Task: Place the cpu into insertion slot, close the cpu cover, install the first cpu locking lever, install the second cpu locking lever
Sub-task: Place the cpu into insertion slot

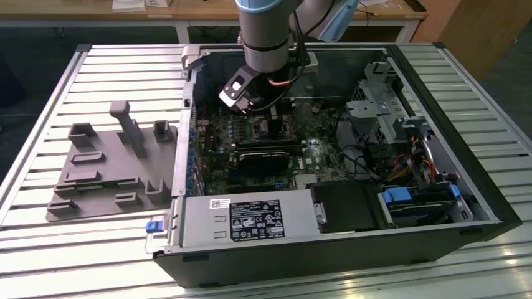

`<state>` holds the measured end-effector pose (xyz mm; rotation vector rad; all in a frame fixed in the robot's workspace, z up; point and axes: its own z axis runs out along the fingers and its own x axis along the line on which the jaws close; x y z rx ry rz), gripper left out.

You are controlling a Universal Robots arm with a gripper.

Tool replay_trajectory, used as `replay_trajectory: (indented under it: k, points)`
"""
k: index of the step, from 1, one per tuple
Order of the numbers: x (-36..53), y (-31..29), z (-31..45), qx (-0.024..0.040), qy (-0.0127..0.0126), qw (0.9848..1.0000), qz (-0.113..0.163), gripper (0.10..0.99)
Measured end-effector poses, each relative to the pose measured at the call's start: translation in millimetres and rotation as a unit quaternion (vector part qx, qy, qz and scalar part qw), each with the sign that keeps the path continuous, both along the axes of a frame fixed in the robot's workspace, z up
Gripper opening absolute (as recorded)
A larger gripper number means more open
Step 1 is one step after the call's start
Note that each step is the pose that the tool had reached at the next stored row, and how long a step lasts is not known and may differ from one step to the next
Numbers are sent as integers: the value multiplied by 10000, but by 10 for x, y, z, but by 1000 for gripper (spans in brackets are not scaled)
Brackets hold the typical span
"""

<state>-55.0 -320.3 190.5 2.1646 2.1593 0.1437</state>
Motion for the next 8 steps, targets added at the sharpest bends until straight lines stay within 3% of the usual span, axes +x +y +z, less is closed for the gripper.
replay_trajectory:
  k: [7, 8]
  points:
    - [3, 3, -5, 7, -6, 10000, -1, 545]
    - [2, 2, -4, 5, -4, 10000, -1, 612]
